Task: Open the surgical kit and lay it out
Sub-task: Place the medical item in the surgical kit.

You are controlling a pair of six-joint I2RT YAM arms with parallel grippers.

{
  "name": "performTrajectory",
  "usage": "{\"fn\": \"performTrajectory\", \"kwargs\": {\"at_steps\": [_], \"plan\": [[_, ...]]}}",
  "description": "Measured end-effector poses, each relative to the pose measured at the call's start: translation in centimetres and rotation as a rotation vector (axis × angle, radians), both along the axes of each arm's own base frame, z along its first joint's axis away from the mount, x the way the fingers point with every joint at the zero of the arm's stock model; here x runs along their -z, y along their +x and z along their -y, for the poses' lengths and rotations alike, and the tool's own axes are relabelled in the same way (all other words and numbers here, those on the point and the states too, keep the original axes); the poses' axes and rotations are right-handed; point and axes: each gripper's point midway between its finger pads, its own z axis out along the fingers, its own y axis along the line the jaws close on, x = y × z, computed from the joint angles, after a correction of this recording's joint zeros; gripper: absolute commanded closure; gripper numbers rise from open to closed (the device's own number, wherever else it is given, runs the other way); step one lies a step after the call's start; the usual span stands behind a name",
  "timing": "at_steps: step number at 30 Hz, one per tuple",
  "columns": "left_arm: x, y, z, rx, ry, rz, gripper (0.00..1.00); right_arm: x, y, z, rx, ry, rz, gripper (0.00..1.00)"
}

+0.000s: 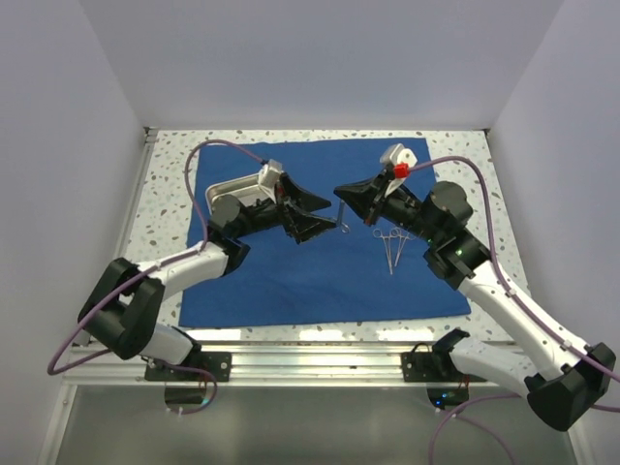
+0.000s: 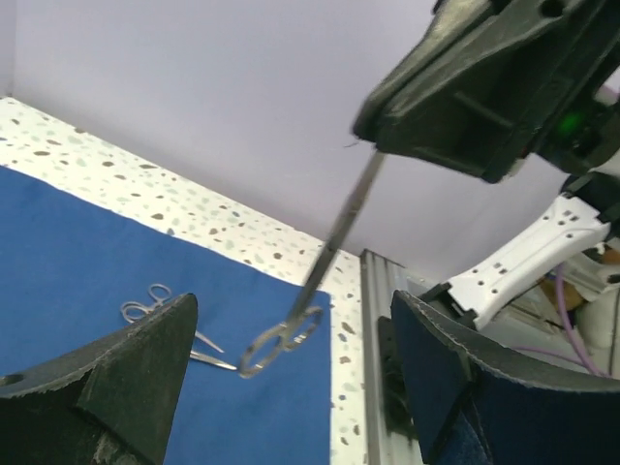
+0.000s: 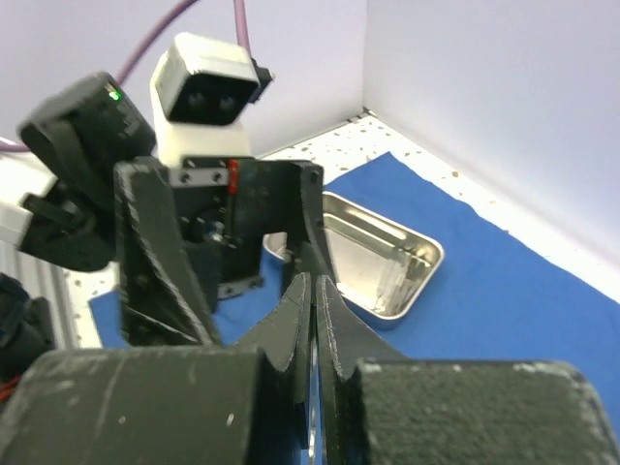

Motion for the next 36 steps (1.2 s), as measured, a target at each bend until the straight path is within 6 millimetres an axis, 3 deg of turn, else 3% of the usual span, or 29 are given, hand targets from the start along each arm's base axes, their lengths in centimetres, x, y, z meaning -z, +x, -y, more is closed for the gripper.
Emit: {"fn": "performTrajectory", "kwargs": {"at_steps": [5, 8, 10, 15, 19, 24, 30, 31, 32, 33, 36], "plan": [[2.5, 1.8, 0.6, -0.042, 0.034, 0.055, 0.16, -0.2, -0.5, -0.5, -0.033, 0.054, -0.045, 1.00], [3.4, 2.1, 0.8, -0.038, 0.032, 0.076, 0.23, 0.3, -0.5, -0.6, -0.038, 0.072, -0.064, 1.00], [3.6, 2.0, 1.0, -0.021, 0.026, 0.086, 0.42, 0.7, -0.4, -0.6, -0.035, 0.079, -0.075, 1.00], [4.0, 1.0, 1.6, 0.074, 0.009, 0.054, 0.53, 1.4, -0.2, -0.5, -0.028, 0.076, -0.086, 1.00], [5.0, 0.1, 2.3, 0.192, 0.015, -0.069, 0.97, 2.6, 0.3, -0.7, -0.020, 0.063, -0.108, 1.00], [6.6, -1.2, 2.9, 0.305, 0.034, -0.239, 1.00, 4.8, 1.8, -0.7, 0.017, 0.043, -0.164, 1.00], [6.8, -1.6, 2.8, 0.314, 0.020, -0.388, 1.00, 5.7, 2.8, -0.9, 0.051, 0.041, -0.180, 0.99], [6.8, -1.7, 2.7, 0.307, 0.015, -0.412, 1.00, 5.9, 3.0, -0.8, 0.063, 0.040, -0.183, 0.82], [6.7, -1.9, 2.5, 0.300, 0.011, -0.434, 1.00, 6.0, 3.1, -0.9, 0.071, 0.041, -0.184, 0.24], [6.5, -2.1, 2.4, 0.297, 0.005, -0.454, 1.00, 6.2, 3.4, -0.7, 0.092, 0.037, -0.179, 0.02], [4.7, -2.9, 1.9, 0.281, -0.031, -0.481, 1.00, 6.9, 4.4, 0.0, 0.153, 0.002, -0.156, 0.01]]}}
